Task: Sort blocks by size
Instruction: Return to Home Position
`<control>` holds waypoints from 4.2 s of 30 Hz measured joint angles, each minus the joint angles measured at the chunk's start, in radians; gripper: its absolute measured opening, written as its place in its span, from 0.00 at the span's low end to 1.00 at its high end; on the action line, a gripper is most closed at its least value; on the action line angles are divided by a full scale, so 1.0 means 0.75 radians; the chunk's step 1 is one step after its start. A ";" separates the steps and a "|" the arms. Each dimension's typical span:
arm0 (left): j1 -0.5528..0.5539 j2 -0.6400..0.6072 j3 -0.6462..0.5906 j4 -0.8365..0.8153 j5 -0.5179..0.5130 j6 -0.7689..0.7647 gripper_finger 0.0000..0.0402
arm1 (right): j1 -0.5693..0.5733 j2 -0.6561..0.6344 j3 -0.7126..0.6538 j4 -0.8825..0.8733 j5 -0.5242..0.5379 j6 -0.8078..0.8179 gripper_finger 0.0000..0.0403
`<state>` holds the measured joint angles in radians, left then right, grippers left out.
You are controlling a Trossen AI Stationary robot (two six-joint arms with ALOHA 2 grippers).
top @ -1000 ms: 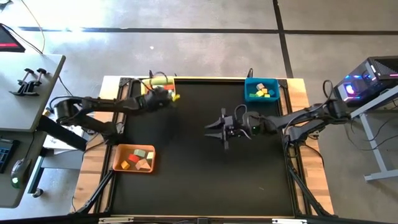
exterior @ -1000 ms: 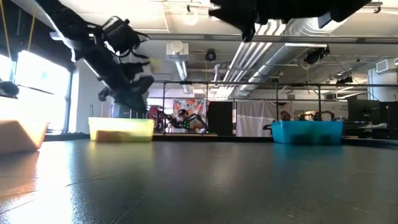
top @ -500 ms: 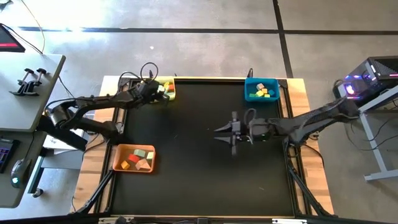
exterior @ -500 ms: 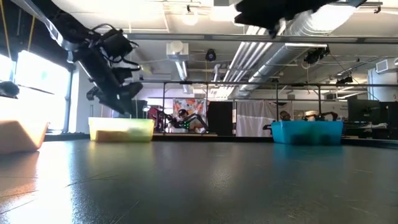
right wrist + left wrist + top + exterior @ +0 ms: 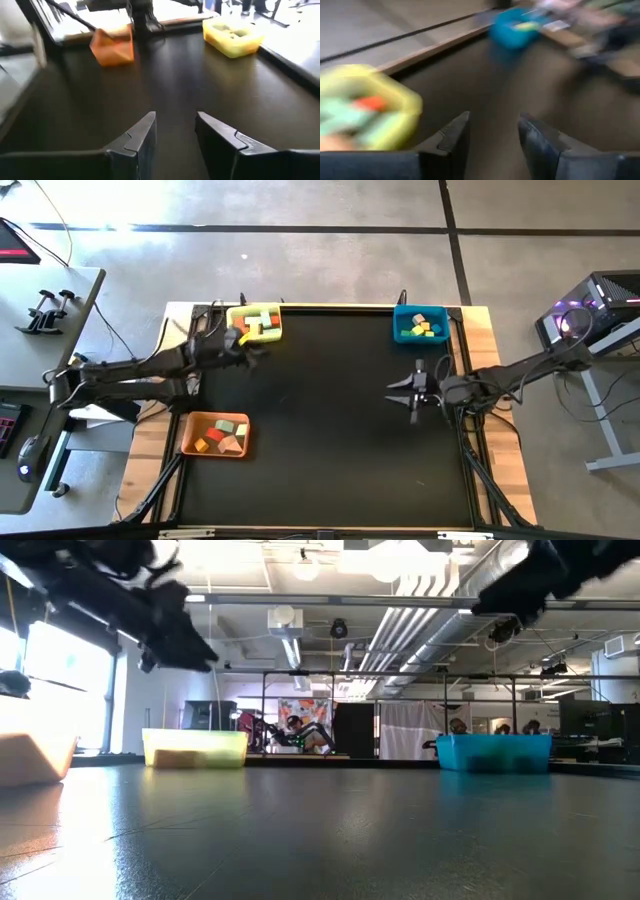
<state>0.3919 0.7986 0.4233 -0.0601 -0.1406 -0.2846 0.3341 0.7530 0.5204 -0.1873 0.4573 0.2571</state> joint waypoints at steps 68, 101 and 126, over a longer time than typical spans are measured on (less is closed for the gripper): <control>0.083 -1.047 -0.549 0.172 0.830 0.353 0.00 | -0.255 -0.998 -0.681 0.302 -0.442 -0.106 0.15; -0.608 -1.049 -0.548 0.169 0.163 0.435 0.00 | -0.257 -0.995 -0.682 0.317 -0.301 -0.012 0.15; -0.418 -1.028 -0.548 0.101 0.212 0.359 0.00 | -0.265 -0.995 -0.681 0.310 -0.326 -0.100 0.15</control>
<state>0.0784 0.0277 0.0120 0.0158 0.0181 -0.0155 0.1352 0.0071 0.0097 0.0452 0.2127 0.1819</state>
